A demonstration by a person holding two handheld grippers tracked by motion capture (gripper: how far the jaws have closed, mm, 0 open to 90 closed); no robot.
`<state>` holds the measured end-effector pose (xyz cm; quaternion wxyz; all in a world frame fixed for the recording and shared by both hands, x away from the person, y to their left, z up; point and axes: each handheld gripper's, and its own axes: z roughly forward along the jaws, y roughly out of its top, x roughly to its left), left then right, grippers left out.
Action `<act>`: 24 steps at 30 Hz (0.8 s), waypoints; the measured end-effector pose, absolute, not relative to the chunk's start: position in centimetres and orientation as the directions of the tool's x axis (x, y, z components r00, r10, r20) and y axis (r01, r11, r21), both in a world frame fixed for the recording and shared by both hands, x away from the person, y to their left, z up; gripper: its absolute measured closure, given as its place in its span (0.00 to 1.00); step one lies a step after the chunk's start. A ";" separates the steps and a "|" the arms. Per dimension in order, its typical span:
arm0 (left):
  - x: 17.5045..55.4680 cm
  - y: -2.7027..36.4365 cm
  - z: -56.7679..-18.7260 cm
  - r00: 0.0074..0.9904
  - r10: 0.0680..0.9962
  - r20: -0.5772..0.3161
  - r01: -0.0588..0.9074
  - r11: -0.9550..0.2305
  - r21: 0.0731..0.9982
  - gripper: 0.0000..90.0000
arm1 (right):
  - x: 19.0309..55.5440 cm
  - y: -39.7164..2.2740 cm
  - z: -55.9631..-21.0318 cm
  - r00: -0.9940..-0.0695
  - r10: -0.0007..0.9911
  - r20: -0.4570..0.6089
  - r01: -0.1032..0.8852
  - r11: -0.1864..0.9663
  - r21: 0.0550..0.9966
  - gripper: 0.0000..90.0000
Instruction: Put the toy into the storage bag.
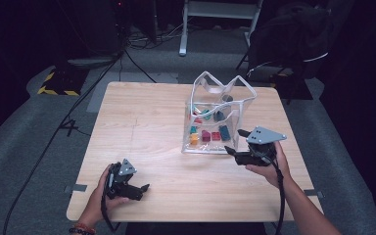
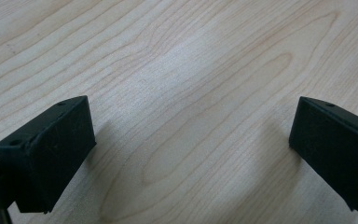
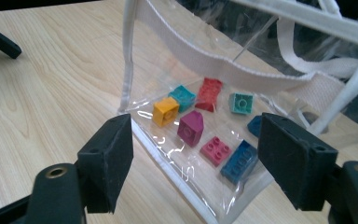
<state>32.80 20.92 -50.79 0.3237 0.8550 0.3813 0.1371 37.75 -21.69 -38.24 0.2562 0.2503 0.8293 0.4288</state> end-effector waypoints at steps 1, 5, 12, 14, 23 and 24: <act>32.8 20.9 -50.8 0.671 0.741 -0.011 0.563 -0.500 0.658 0.00 | 37.7 -21.8 -38.4 -0.743 0.636 -0.209 0.198 0.507 0.839 0.31; 32.8 20.9 -50.8 0.672 0.740 -0.013 0.563 -0.500 0.658 0.01 | 37.5 -22.3 -39.4 -0.741 0.638 -0.210 0.210 0.517 0.830 0.31; 32.8 20.9 -50.8 0.671 0.741 -0.012 0.563 -0.500 0.658 0.01 | 37.3 -23.3 -41.4 -0.735 0.644 -0.213 0.242 0.541 0.805 0.30; 32.8 20.9 -50.8 0.671 0.741 -0.011 0.563 -0.500 0.658 0.01 | 37.3 -23.5 -41.8 -0.734 0.644 -0.216 0.246 0.548 0.799 0.30; 32.8 20.9 -50.8 0.671 0.741 -0.011 0.563 -0.500 0.658 0.01 | 36.9 -24.6 -44.0 -0.733 0.649 -0.202 0.286 0.564 0.774 0.30; 32.8 20.9 -50.8 0.671 0.741 -0.011 0.563 -0.500 0.658 0.01 | 36.8 -24.8 -44.2 -0.734 0.648 -0.201 0.289 0.566 0.772 0.30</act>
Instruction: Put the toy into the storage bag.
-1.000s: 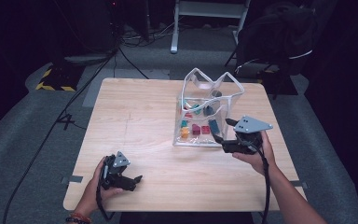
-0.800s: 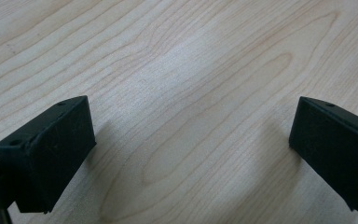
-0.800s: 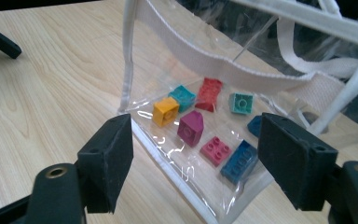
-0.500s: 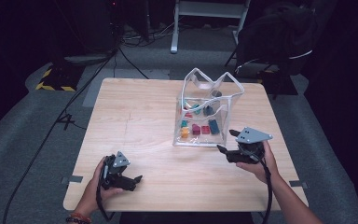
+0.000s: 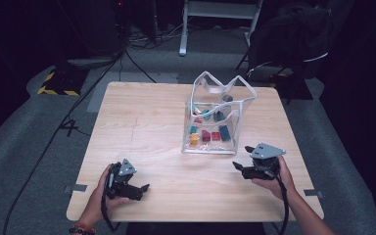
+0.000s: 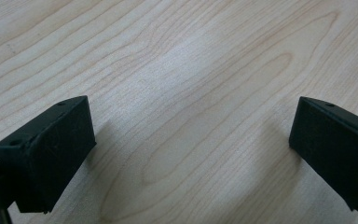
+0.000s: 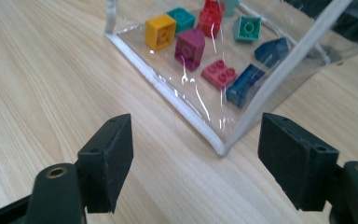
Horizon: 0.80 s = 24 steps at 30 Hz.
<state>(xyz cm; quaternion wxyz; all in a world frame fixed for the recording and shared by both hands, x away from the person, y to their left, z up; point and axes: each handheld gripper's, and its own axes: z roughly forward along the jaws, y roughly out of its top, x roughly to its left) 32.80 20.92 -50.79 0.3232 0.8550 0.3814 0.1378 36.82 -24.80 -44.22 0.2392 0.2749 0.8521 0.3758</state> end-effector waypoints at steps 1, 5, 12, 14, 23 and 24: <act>32.8 20.9 -50.8 0.671 0.741 -0.011 0.563 -0.500 0.658 0.01 | 36.8 -25.0 -44.4 -0.734 0.650 -0.198 0.294 0.566 0.770 0.30; 32.8 20.9 -50.8 0.671 0.741 -0.010 0.563 -0.501 0.658 0.01 | 36.5 -25.7 -45.3 -0.728 0.662 -0.181 0.320 0.561 0.764 0.30; 32.8 20.9 -50.8 0.672 0.741 -0.013 0.564 -0.499 0.658 0.00 | 35.8 -27.3 -46.8 -0.712 0.684 -0.159 0.367 0.556 0.746 0.29; 32.8 20.9 -50.8 0.672 0.740 -0.014 0.564 -0.499 0.658 0.00 | 35.6 -27.9 -47.1 -0.710 0.687 -0.156 0.378 0.559 0.738 0.29; 32.9 20.9 -50.8 0.670 0.742 -0.024 0.570 -0.493 0.657 0.00 | 34.6 -30.1 -48.9 -0.701 0.703 -0.120 0.419 0.542 0.729 0.28; 32.9 20.9 -50.8 0.670 0.742 -0.024 0.570 -0.493 0.657 0.00 | 34.5 -30.3 -49.1 -0.698 0.705 -0.123 0.422 0.544 0.725 0.28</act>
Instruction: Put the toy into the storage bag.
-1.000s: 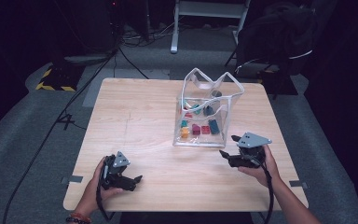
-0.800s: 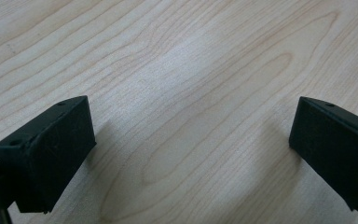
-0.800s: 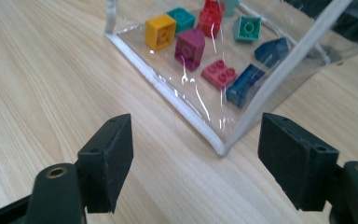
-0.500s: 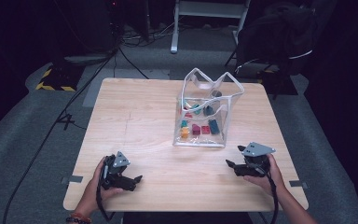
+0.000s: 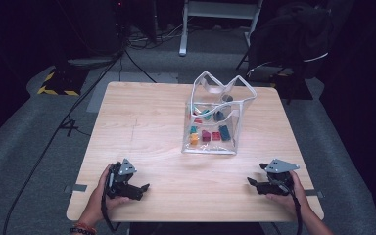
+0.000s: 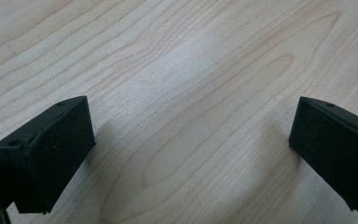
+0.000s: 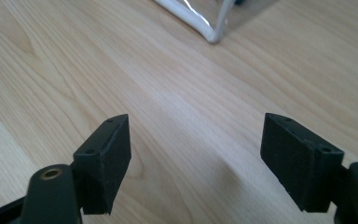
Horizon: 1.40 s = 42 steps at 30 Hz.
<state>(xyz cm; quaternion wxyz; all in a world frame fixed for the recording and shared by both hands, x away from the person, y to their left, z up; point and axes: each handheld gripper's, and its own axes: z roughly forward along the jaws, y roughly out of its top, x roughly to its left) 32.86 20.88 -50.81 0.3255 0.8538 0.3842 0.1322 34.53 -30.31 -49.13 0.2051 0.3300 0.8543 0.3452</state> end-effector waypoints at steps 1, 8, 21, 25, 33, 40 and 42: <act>32.9 20.9 -50.8 0.670 0.742 -0.024 0.570 -0.493 0.657 0.00 | 34.5 -30.5 -49.3 -0.696 0.708 -0.122 0.427 0.544 0.722 0.28; 32.9 20.9 -50.8 0.669 0.743 -0.020 0.569 -0.495 0.657 0.00 | 33.9 -32.1 -50.2 -0.679 0.730 -0.079 0.458 0.505 0.731 0.26; 33.1 20.8 -50.8 0.660 0.751 -0.018 0.573 -0.488 0.659 0.00 | 32.9 -34.0 -50.7 -0.620 0.784 -0.015 0.517 0.423 0.744 0.20; 33.2 20.8 -50.8 0.660 0.751 -0.020 0.574 -0.486 0.659 0.00 | 32.9 -34.0 -50.7 -0.621 0.784 -0.015 0.517 0.423 0.744 0.20; 33.3 20.8 -50.8 0.663 0.748 -0.014 0.570 -0.493 0.657 0.00 | 33.0 -34.0 -50.7 -0.627 0.779 -0.015 0.514 0.428 0.744 0.20; 33.3 20.7 -50.8 0.662 0.749 -0.018 0.571 -0.489 0.659 0.00 | 33.0 -34.0 -50.7 -0.628 0.778 -0.015 0.514 0.429 0.743 0.19; 33.3 20.7 -50.8 0.663 0.748 -0.019 0.571 -0.490 0.658 0.00 | 33.0 -34.0 -50.7 -0.629 0.777 -0.015 0.513 0.430 0.743 0.19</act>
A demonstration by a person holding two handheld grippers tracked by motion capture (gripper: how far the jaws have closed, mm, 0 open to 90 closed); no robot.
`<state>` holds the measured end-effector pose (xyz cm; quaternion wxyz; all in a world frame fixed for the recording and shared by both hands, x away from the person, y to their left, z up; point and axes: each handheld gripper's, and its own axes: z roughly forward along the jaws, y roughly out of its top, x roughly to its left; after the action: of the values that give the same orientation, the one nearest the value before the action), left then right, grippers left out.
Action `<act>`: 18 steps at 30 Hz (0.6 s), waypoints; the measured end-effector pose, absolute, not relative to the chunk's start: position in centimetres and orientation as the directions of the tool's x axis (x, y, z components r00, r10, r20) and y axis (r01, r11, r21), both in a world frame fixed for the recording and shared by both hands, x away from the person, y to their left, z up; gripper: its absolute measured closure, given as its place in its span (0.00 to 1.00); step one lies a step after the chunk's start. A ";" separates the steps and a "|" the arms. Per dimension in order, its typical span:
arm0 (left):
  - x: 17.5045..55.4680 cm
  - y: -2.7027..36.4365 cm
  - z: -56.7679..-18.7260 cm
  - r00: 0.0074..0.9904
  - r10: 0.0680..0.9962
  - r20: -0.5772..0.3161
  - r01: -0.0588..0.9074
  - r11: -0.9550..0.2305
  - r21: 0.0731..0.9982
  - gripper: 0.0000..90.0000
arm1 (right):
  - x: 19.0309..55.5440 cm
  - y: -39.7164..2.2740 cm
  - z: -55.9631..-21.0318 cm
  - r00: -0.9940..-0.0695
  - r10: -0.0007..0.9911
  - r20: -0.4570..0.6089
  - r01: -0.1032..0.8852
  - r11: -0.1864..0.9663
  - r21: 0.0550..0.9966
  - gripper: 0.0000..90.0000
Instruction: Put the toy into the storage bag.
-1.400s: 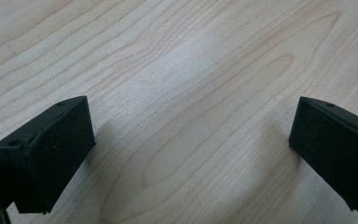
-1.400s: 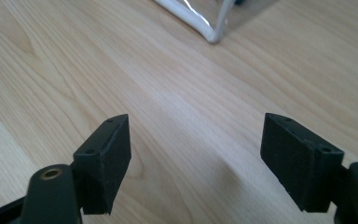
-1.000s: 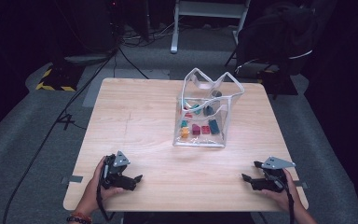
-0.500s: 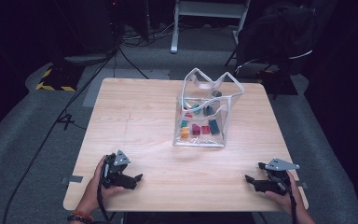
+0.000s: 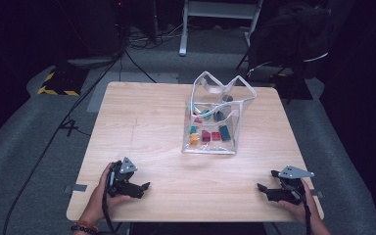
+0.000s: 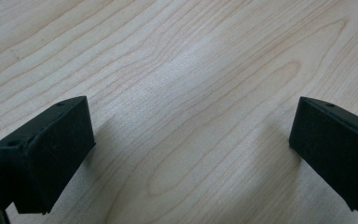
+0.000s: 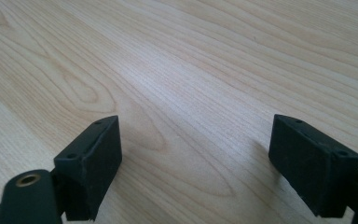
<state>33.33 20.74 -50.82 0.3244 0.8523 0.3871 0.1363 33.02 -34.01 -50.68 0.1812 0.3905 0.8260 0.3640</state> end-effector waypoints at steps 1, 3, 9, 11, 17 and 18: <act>33.3 20.7 -50.8 0.663 0.748 -0.019 0.571 -0.490 0.658 0.00 | 33.0 -34.0 -50.7 -0.631 0.776 -0.016 0.511 0.431 0.743 0.19; 33.3 20.7 -50.8 0.663 0.748 -0.019 0.571 -0.490 0.659 0.00 | 33.0 -34.0 -50.7 -0.632 0.775 -0.016 0.511 0.432 0.743 0.19; 33.3 20.7 -50.8 0.663 0.748 -0.019 0.571 -0.490 0.659 0.00 | 33.1 -34.0 -50.7 -0.634 0.773 -0.013 0.511 0.432 0.744 0.19; 33.3 20.7 -50.8 0.663 0.748 -0.019 0.571 -0.490 0.658 0.00 | 33.1 -34.0 -50.7 -0.634 0.773 -0.014 0.510 0.432 0.744 0.19; 33.3 20.7 -50.8 0.663 0.748 -0.019 0.572 -0.490 0.658 0.00 | 33.1 -34.0 -50.7 -0.632 0.775 -0.017 0.511 0.433 0.742 0.18; 33.4 20.7 -50.8 0.663 0.748 -0.021 0.572 -0.489 0.658 0.00 | 33.1 -34.0 -50.7 -0.631 0.775 -0.016 0.512 0.433 0.742 0.18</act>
<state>33.36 20.73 -50.83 0.3249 0.8521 0.3874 0.1353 33.09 -34.04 -50.69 0.1812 0.3892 0.8267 0.3637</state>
